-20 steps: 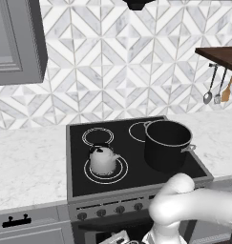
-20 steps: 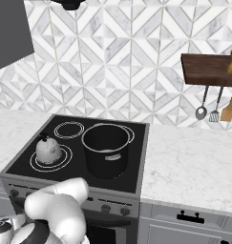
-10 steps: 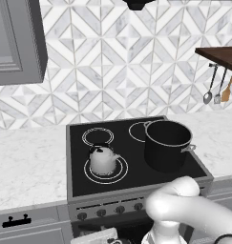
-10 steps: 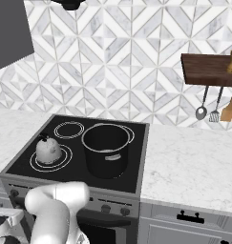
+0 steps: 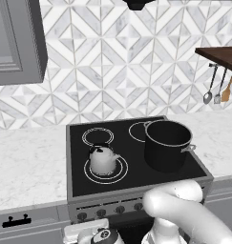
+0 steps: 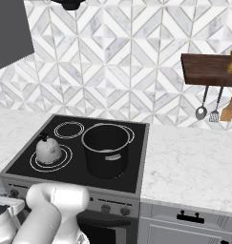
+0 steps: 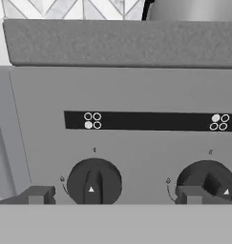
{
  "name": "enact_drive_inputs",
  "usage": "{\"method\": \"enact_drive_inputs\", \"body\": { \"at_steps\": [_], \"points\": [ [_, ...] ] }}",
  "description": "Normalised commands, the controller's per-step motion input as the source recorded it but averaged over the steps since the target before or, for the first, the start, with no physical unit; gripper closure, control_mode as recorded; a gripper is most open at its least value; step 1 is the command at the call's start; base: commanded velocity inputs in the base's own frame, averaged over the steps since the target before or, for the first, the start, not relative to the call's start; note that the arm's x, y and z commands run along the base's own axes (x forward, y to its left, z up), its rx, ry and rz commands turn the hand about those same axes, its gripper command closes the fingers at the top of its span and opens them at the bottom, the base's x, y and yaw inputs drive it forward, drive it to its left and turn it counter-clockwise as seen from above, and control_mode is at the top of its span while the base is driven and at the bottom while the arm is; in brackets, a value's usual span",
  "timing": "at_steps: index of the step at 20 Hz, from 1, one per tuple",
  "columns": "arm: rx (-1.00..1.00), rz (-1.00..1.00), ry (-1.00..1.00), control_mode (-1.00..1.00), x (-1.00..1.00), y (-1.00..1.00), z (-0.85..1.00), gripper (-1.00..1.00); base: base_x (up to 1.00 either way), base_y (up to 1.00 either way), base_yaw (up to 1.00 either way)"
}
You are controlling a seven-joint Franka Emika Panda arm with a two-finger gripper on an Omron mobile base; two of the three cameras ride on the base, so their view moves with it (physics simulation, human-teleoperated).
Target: Pick the kettle from the counter and place it on a stove burner. Then turn the burner on.
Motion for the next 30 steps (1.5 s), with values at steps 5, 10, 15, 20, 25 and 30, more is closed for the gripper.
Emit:
{"method": "enact_drive_inputs", "body": {
  "at_steps": [5,10,15,20,25,30],
  "points": [
    [0.0,0.0,-0.02,-1.0,0.07,0.19,-0.18,-1.0,0.0,0.0,0.0],
    [0.0,0.0,-0.05,-1.0,0.08,0.07,-0.15,-1.0,0.0,0.0,0.0],
    [0.0,0.0,-0.01,-1.0,0.0,0.0,0.0,-1.0,0.0,0.0,0.0],
    [0.0,-0.01,-0.09,-1.0,0.12,0.0,0.17,-1.0,0.0,0.0,0.0],
    [0.0,-0.01,-0.01,-1.0,0.07,0.0,0.17,-1.0,0.0,0.0,0.0],
    [-0.03,0.0,0.0,-1.0,0.0,0.0,-0.18,-1.0,0.0,0.0,0.0]
  ]
}}
